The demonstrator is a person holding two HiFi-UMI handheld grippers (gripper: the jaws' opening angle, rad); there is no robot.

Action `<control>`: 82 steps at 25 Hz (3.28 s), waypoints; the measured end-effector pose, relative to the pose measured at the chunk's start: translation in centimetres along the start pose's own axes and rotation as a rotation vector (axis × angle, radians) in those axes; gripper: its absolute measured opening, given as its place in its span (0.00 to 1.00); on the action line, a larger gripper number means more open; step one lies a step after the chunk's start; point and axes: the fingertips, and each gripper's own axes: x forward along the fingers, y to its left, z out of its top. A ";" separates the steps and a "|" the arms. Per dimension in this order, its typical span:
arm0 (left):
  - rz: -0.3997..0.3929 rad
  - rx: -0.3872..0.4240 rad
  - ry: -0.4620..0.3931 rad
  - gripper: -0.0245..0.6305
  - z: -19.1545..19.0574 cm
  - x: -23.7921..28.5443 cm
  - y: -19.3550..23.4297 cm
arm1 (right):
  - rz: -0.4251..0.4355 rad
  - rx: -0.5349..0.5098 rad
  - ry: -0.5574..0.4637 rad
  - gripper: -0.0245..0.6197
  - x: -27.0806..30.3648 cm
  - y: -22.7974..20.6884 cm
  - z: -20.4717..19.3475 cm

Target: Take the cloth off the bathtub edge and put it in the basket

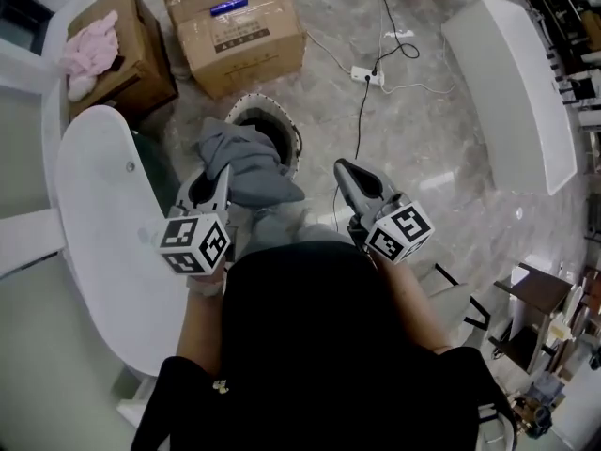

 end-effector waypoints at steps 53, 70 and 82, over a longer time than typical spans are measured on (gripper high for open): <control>-0.120 0.100 0.653 0.17 -33.9 33.1 19.4 | -0.244 0.164 0.249 0.03 12.7 -10.4 -18.8; -0.071 0.150 0.837 0.42 -46.9 37.2 21.9 | -0.283 0.206 0.272 0.03 11.1 -11.9 -24.2; -0.088 0.215 0.839 0.53 -46.0 37.4 20.5 | -0.287 0.207 0.254 0.03 10.4 -11.4 -23.9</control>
